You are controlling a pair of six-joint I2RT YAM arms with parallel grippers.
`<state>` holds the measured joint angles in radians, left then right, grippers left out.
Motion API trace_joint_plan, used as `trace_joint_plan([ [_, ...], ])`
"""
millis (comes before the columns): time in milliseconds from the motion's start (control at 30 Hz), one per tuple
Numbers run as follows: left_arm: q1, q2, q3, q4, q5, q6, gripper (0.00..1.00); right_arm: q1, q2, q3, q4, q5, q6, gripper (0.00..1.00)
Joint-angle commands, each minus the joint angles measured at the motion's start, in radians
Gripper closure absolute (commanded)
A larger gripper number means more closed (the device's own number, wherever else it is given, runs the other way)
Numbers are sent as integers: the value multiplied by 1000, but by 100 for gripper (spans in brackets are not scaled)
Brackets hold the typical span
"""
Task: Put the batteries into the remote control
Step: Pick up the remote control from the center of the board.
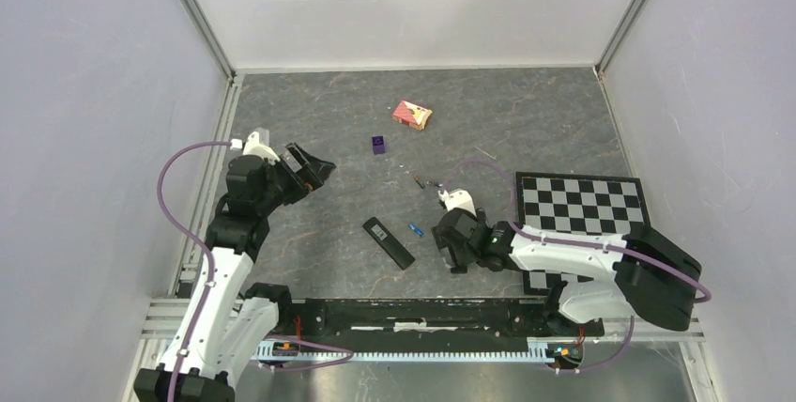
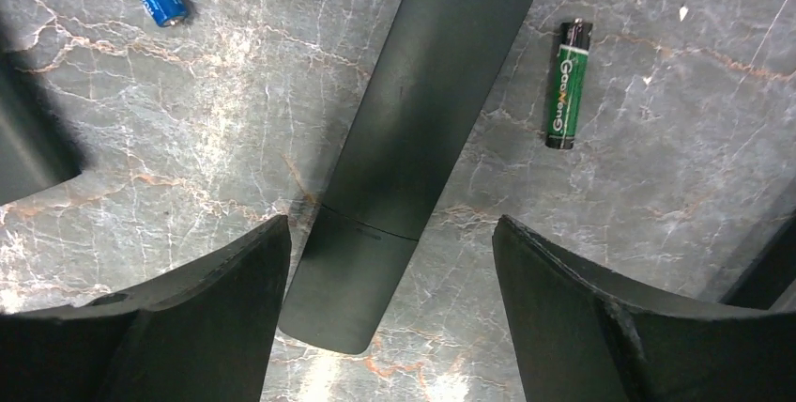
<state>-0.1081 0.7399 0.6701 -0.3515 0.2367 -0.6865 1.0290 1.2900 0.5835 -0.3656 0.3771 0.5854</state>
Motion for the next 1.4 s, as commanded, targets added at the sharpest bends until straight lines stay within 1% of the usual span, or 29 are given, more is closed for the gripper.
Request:
trace_joint_plan([
  [0,2,2,-13,-3,-51,-28,0,24,33,49,-45,54,139,17],
  [67,2,1,-16,-4,-56,-26,0,24,50,46,-42,39,161,20],
  [233,0,-9,-24,-6,-51,-19,0,21,78,37,-35,12,198,32],
  [267,1,-9,-24,-6,-44,-15,0,18,81,33,-28,6,201,36],
  [433,0,11,-42,25,60,-29,0,-34,73,-19,52,-74,194,60],
  [500,-2,26,-71,76,130,-58,0,-45,53,-29,85,-65,165,66],
  [567,-15,48,-104,134,184,-106,0,-50,17,-25,138,-51,108,69],
  [667,-84,97,-139,227,226,-162,1,-55,-51,-3,205,-33,2,70],
  [800,-231,197,-140,341,197,-206,2,-58,-138,12,335,-36,-151,70],
  [833,-268,235,-137,391,191,-221,1,-58,-153,13,357,-37,-187,70],
  [933,-321,329,-120,498,201,-260,1,-66,-169,22,458,-65,-277,70],
  [1067,-356,398,-90,613,209,-274,1,-70,-146,65,515,-127,-359,70],
  [1200,-363,427,-64,652,234,-276,2,-73,-128,91,561,-235,-403,69],
  [1300,-371,437,-66,695,261,-304,7,-73,-115,108,586,-302,-426,68],
  [1367,-375,443,-65,701,275,-312,13,-73,-98,129,585,-327,-440,68],
])
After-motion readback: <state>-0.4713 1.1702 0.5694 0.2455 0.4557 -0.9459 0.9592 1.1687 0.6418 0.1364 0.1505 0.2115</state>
